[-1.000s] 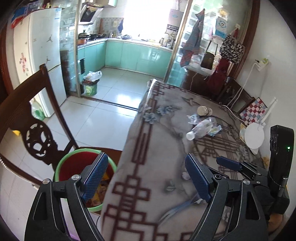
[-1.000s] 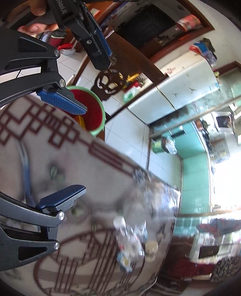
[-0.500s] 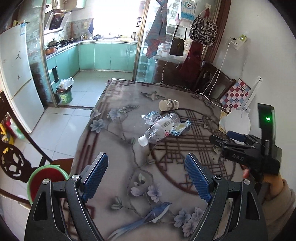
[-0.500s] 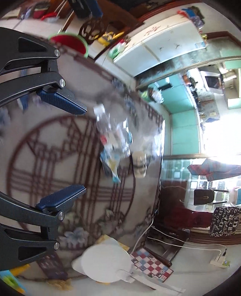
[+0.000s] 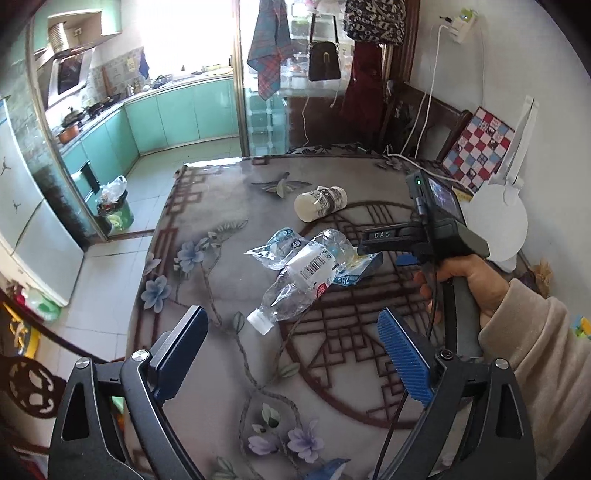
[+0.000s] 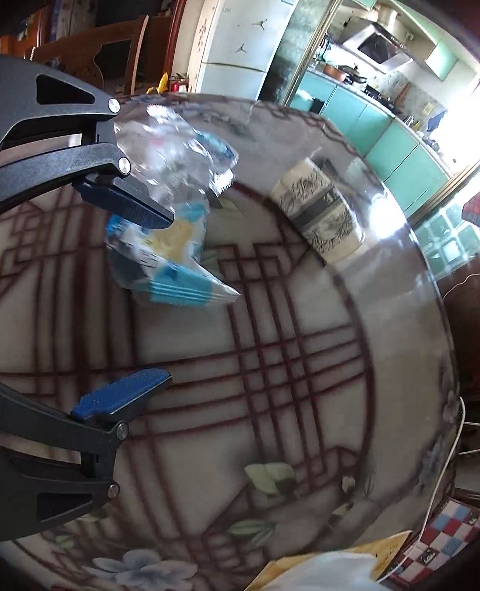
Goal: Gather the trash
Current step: 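Grasp the blue-white snack wrapper with the right tool while the left tool reaches the clear bottle, then grasp the clear plastic water bottle with the left tool, then carry the bottle and snack wrapper over the red bin and open both tools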
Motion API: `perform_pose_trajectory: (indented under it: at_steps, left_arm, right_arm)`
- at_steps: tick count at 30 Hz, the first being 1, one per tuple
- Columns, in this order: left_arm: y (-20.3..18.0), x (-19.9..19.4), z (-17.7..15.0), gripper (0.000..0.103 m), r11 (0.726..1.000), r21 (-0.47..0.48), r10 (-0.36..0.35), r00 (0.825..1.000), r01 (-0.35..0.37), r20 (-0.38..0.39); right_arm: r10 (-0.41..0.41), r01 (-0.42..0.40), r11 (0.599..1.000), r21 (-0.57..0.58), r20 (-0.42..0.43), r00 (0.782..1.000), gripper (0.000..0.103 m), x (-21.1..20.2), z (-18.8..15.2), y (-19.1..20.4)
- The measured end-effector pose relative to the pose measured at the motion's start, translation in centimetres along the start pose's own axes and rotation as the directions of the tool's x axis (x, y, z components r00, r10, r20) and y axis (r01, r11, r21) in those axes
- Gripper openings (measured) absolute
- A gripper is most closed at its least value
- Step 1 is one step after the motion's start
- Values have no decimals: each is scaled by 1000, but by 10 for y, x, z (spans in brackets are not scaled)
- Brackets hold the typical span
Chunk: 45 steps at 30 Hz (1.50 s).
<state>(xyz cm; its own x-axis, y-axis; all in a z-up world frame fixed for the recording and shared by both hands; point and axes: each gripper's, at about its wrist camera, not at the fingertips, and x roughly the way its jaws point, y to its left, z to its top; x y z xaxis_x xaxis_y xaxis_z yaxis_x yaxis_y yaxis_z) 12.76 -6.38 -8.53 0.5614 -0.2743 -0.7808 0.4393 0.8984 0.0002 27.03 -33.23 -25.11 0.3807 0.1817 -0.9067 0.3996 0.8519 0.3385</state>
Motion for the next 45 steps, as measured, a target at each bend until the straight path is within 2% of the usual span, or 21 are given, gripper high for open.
perform_pose_trajectory:
  at_steps: [2,5,7,10,14,17,18,19,20,22,24,28,33,45]
  left_arm:
    - [-6,20,3,94,999,52,-7,1000,8,-18]
    - [-13,56,7,94,992,127,-6,999,12,-47]
    - [-15,82,9,94,986,165,3,997,11,-83]
    - [-17,124,7,94,977,213,11,989,21,-146]
    - [-23,159,-1,94,960,280,32,976,30,-215]
    - [-26,173,-7,93,944,330,73,973,3,-217]
    - [-27,176,-9,90,943,333,66,971,15,-230]
    - [-27,175,-9,81,945,325,45,973,32,-226]
    - [-26,173,-9,64,953,299,15,975,53,-220]
    - [-29,172,-7,58,960,275,12,975,51,-223]
    - [-32,171,-9,57,966,252,4,972,57,-234]
    - [-32,147,-13,57,981,183,-34,979,71,-200]
    - [-22,98,-16,57,994,61,-84,985,94,-151]
    - [9,-21,-33,57,988,-113,-111,994,108,-19]
  right_arm:
    - [-9,9,999,-38,9,1000,17,4,2,1]
    - [97,-98,995,27,32,995,5,0,-1,-18]
    - [122,-125,992,35,70,990,4,-12,-7,-30]
    - [122,-124,992,1,139,983,4,-41,-21,-38]
    - [120,-122,993,-2,173,978,4,-67,-33,-53]
    - [119,-122,993,3,194,974,4,-83,-42,-60]
    - [118,-121,993,2,203,972,4,-91,-44,-67]
    - [115,-118,993,-1,209,971,4,-97,-47,-69]
    - [112,-113,994,-4,214,971,4,-102,-51,-70]
    - [103,-103,995,-12,222,970,4,-111,-56,-71]
    - [101,-100,995,-17,225,969,4,-121,-62,-75]
    - [114,-107,993,-43,227,967,4,-133,-76,-65]
    - [108,-85,991,-102,245,963,4,-149,-98,-46]
    - [150,-72,961,-269,281,948,4,-196,-163,19]
